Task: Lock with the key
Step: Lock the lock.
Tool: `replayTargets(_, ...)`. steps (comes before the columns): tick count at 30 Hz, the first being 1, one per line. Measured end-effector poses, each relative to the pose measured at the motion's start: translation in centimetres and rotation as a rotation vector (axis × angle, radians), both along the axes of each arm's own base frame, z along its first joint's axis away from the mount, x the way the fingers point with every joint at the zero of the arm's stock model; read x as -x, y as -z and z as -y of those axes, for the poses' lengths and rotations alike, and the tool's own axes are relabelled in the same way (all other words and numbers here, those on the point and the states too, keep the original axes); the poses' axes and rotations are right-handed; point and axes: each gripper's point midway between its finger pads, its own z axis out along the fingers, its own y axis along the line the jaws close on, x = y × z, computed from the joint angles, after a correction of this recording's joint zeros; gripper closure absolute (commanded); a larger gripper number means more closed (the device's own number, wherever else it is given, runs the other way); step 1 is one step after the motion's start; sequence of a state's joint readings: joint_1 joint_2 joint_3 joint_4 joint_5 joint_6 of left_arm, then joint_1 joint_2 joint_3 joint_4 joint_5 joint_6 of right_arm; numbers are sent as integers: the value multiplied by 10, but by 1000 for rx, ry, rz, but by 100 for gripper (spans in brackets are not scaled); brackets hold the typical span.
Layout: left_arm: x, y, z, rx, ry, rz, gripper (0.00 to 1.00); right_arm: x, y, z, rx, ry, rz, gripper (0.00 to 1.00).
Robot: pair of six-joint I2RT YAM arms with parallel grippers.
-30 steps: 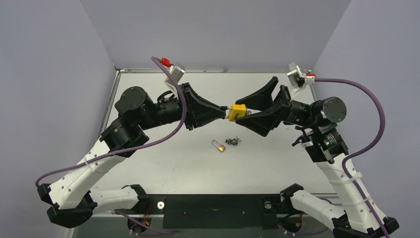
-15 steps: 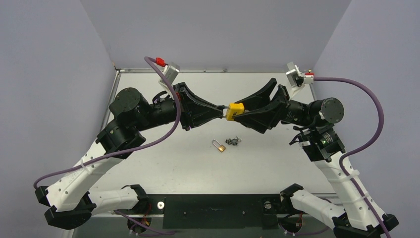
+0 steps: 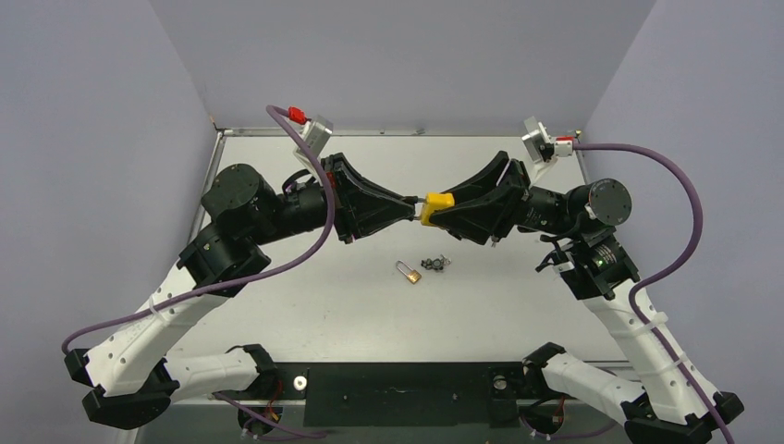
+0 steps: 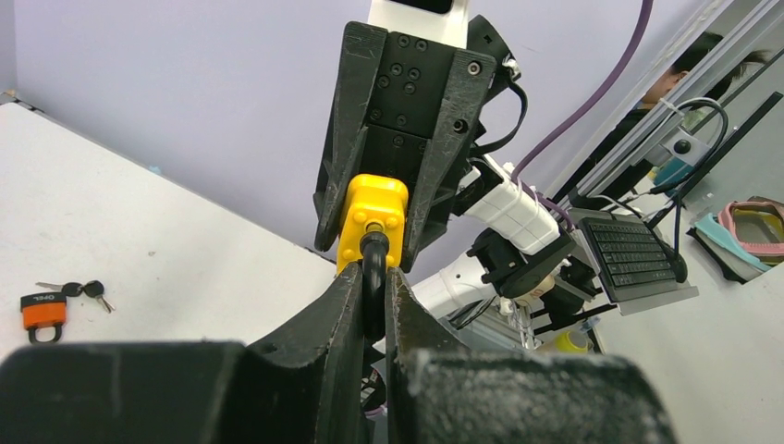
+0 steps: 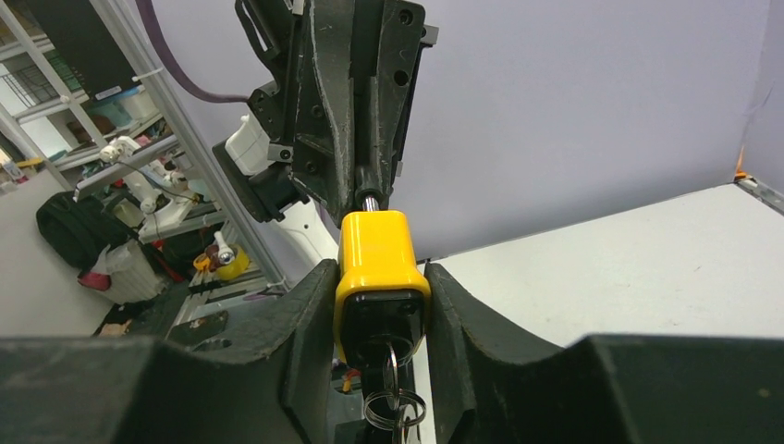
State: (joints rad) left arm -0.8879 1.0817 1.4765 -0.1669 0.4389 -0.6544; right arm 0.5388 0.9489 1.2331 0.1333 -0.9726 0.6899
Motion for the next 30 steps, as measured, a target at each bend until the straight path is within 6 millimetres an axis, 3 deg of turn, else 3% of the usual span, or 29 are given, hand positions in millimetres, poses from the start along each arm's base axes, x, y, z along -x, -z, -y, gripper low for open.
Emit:
replayTargets(2,0,0,0,0,-1,0,100,0,0,0,1,1,-2,99)
replayTargets(3,0,0,0,0,-1,0,100,0,0,0,2,3,-2,100)
replayTargets(5,0,0,0,-1,-2,0,100,-1,1,0,4,6,-3,100)
replayTargets(10,-3,5,-1,-19,-15,-2,83,-2,3,0,18,16,-10,100)
replayTargets(12,-6,8,-2,-32,-30,0,81,-3,6,0,28,20,-20,100)
replayTargets(30,-8,11,-18,-104,-78,39,78,-5,13,1,65,41,-49,100)
